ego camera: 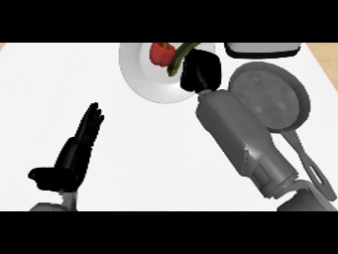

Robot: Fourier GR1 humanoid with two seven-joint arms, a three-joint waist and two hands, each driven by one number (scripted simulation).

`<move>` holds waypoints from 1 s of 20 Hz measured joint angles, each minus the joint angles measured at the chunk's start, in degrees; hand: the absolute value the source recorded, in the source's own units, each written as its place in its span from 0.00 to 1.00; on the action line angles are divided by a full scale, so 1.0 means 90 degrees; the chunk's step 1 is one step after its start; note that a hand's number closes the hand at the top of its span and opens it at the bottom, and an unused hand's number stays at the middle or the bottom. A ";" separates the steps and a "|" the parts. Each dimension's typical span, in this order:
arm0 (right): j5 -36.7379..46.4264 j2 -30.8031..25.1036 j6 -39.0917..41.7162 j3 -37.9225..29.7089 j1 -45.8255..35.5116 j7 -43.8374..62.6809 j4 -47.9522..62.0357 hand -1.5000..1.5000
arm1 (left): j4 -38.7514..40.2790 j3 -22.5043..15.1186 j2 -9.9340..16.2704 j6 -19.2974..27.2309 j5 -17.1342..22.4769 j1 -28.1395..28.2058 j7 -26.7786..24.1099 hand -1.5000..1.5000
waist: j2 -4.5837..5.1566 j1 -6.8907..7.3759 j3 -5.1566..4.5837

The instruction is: Pick the squash from the plate and place it in the pan

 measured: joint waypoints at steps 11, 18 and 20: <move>0.0785 -0.0313 -0.0670 0.0272 0.0900 0.2840 -0.2529 1.00 | -0.0069 -0.0036 -0.0062 -0.0024 -0.0074 0.0133 -0.0173 0.50 | 0.0113 0.0046 0.0016; 0.1360 -0.1272 -0.0711 0.0020 0.2178 0.3027 -0.3902 1.00 | -0.0143 -0.0032 -0.0061 -0.0143 -0.0091 0.0043 -0.0095 0.50 | 0.0196 0.0183 0.0020; 0.1541 -0.1548 -0.0831 -0.0115 0.2402 0.2902 -0.3840 1.00 | -0.0123 -0.0079 -0.0119 -0.0124 -0.0145 0.0017 -0.0093 0.50 | 0.0217 0.0227 0.0020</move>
